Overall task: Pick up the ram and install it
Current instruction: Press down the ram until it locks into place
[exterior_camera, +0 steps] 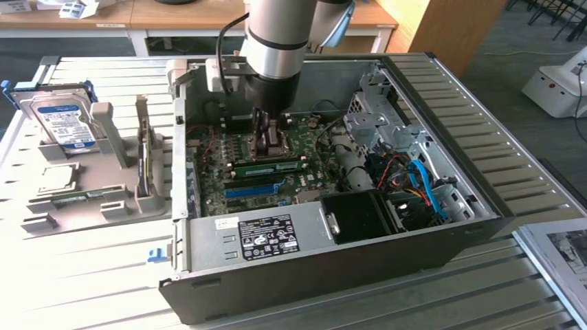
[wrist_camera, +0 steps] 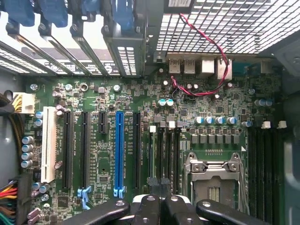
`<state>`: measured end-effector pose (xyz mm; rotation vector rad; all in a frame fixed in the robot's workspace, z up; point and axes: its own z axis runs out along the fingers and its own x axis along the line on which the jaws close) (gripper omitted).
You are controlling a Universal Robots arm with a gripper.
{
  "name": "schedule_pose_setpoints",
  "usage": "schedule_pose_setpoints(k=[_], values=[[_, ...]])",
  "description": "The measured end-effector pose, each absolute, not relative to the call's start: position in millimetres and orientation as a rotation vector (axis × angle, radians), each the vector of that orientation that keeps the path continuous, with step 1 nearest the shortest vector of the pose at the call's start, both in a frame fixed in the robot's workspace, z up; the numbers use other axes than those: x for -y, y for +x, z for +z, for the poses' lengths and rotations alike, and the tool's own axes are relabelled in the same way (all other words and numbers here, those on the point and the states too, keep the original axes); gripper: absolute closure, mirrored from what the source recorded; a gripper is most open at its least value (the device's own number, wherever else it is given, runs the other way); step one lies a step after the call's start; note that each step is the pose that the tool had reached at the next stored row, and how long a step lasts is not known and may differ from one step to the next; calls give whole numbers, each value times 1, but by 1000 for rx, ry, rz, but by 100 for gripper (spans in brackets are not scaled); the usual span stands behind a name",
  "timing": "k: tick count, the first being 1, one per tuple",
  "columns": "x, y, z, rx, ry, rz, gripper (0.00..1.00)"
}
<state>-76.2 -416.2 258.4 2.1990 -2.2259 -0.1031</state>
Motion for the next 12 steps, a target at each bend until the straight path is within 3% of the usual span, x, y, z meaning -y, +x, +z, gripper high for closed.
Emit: schedule_pose_setpoints(k=[12], values=[[416,-76,275,2226,2199,-103,90]])
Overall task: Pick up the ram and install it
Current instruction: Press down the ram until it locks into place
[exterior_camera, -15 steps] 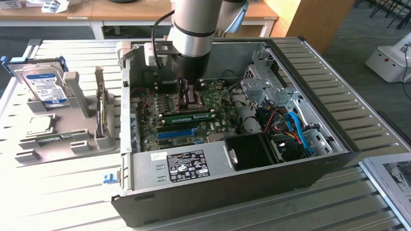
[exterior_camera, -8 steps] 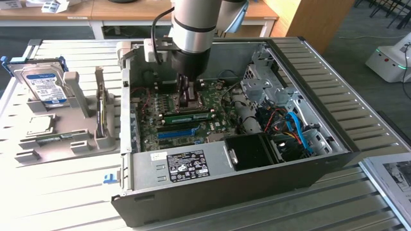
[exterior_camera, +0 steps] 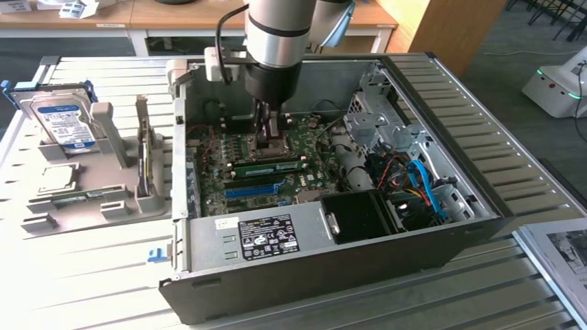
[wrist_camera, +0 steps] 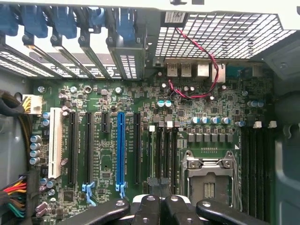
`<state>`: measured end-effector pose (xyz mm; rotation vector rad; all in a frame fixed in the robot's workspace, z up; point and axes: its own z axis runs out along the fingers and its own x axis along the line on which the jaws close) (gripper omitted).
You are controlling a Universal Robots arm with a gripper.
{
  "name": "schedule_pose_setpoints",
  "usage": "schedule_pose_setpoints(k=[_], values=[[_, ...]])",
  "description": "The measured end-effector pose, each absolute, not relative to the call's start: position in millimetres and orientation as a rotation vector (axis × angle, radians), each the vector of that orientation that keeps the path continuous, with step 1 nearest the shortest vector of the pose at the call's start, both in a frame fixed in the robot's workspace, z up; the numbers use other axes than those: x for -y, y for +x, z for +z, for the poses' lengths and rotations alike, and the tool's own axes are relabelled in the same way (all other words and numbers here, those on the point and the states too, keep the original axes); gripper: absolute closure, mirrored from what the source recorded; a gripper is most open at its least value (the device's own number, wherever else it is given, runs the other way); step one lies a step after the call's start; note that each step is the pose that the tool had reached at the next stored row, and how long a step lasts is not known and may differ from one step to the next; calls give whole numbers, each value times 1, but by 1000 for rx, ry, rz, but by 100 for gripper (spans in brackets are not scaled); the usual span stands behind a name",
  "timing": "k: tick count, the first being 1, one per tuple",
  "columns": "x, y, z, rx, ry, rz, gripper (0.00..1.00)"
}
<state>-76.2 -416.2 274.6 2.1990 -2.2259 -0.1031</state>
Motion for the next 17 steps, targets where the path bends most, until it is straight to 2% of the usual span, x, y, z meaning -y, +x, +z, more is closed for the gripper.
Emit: schedule_pose_setpoints(k=[17], values=[[416,-75,284,2226,2199,-103,90]])
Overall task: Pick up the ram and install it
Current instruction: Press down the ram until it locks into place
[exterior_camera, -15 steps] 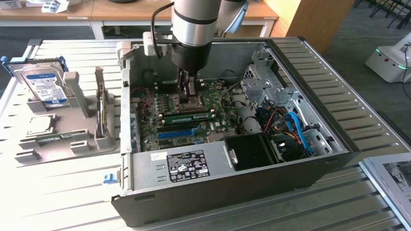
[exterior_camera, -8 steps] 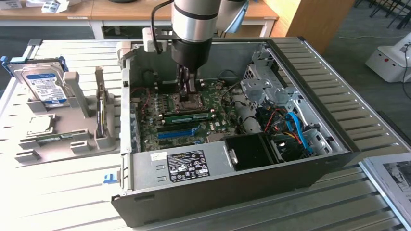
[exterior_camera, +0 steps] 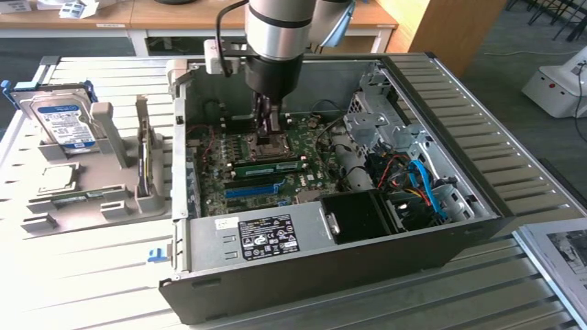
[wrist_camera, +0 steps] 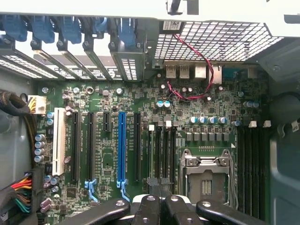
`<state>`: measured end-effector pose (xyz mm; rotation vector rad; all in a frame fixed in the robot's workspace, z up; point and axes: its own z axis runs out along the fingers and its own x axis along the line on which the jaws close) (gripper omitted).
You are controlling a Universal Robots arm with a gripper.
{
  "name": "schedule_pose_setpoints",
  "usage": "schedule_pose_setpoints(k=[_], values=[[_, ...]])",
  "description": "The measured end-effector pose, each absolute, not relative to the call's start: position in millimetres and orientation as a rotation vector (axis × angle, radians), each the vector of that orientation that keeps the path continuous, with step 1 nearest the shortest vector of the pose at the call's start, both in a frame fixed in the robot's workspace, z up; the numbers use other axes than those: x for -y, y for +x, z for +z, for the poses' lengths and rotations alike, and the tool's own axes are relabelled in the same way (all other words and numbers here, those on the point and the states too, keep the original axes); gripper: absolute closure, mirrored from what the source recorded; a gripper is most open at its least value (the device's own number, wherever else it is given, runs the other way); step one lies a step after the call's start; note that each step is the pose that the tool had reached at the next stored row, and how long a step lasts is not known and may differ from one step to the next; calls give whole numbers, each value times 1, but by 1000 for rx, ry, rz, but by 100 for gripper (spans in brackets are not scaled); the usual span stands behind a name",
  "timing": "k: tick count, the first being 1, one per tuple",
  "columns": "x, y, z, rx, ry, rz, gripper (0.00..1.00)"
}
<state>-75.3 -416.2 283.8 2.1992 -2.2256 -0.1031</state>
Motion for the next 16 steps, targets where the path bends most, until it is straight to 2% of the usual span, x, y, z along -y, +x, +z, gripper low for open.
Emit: schedule_pose_setpoints(k=[16], values=[[416,-68,284,2226,2199,-103,90]])
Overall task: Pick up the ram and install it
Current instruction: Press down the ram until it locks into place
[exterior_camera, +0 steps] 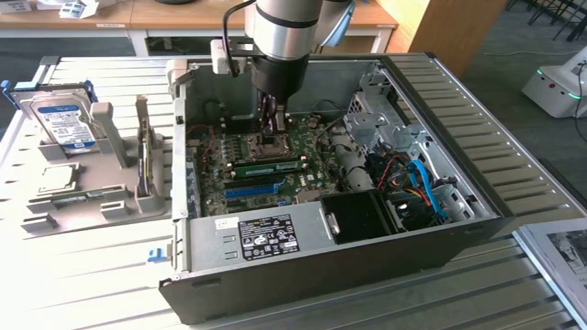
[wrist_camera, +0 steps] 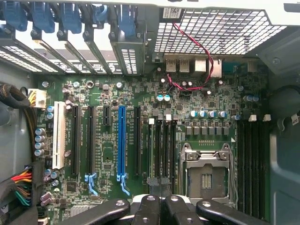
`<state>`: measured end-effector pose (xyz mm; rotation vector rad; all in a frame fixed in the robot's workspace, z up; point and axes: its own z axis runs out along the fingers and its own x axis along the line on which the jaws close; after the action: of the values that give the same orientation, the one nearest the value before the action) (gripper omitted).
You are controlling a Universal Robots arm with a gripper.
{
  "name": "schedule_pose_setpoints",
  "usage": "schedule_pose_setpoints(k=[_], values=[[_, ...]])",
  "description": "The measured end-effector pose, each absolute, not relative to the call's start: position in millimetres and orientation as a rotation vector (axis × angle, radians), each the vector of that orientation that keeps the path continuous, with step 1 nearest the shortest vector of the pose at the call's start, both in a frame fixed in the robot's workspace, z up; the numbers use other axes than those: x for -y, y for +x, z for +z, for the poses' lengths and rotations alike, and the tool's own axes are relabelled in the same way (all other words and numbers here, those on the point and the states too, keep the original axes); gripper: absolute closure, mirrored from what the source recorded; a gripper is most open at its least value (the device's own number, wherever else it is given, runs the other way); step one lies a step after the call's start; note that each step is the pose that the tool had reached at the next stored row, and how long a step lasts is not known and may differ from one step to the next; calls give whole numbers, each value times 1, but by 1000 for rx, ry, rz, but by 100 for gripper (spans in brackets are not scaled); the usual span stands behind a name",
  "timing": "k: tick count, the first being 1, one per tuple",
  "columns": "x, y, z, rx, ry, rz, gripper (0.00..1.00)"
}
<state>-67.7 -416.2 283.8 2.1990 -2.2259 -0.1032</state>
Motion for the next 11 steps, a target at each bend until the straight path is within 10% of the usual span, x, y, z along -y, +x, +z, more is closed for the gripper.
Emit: schedule_pose_setpoints(k=[11], values=[[416,-68,293,2226,2199,-103,90]])
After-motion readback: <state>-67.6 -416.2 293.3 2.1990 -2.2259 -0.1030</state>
